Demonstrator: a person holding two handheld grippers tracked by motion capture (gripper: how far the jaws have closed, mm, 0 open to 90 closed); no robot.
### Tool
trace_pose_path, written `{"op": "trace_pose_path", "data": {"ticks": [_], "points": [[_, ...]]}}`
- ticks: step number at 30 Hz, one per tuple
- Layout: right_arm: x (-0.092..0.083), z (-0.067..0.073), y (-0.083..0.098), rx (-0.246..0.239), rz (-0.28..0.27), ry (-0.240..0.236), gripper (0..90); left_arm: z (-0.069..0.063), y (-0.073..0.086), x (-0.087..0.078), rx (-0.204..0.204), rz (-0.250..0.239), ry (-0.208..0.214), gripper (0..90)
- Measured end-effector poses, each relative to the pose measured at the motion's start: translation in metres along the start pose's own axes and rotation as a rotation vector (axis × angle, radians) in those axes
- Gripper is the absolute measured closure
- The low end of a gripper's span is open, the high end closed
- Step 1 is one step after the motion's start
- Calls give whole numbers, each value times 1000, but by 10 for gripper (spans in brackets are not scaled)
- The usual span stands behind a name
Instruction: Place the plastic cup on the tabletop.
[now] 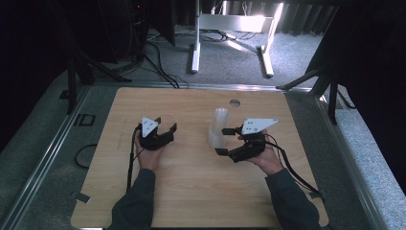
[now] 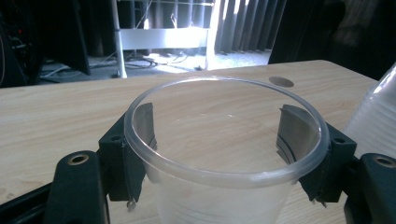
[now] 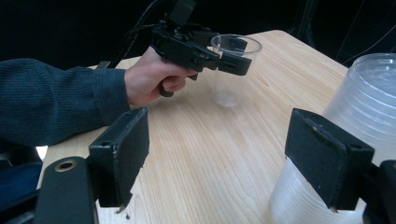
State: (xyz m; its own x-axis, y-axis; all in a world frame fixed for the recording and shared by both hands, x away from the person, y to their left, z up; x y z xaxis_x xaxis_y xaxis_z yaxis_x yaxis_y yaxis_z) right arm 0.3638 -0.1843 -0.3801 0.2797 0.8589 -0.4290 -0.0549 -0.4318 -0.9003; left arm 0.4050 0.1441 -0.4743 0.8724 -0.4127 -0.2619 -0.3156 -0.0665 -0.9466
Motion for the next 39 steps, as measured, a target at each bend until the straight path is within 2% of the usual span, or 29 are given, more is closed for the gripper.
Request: {"op": "trace_pose_path", "data": {"ticks": [11,14,26,39], "points": [[-1,0,0,0,-1,2,217,5,5,6,-10,20,-14,281],[-1,0,0,1,-2,1,217,6,6,7,-6,25,-11,280],[-1,0,-1,-1,-4,1,217,9,11,12,22,52,-51,273],[-1,0,-1,0,-6,1,217,4,13,13,37,68,-49,273]]}}
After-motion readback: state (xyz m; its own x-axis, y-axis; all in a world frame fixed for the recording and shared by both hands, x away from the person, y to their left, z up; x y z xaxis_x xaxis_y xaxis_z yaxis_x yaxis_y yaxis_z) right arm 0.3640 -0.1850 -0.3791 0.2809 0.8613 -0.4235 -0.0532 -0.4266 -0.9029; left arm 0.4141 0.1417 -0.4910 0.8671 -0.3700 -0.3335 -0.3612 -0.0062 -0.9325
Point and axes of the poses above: each handheld gripper's, and its own axes: x roughly forward along the jaws, y roughly out of its underside, z roughly to its left, the point moved 1 cm from there along x, roughly forward along the jaws, and after that the axes turned 6 degrees about -x, right-handed, at the moved point
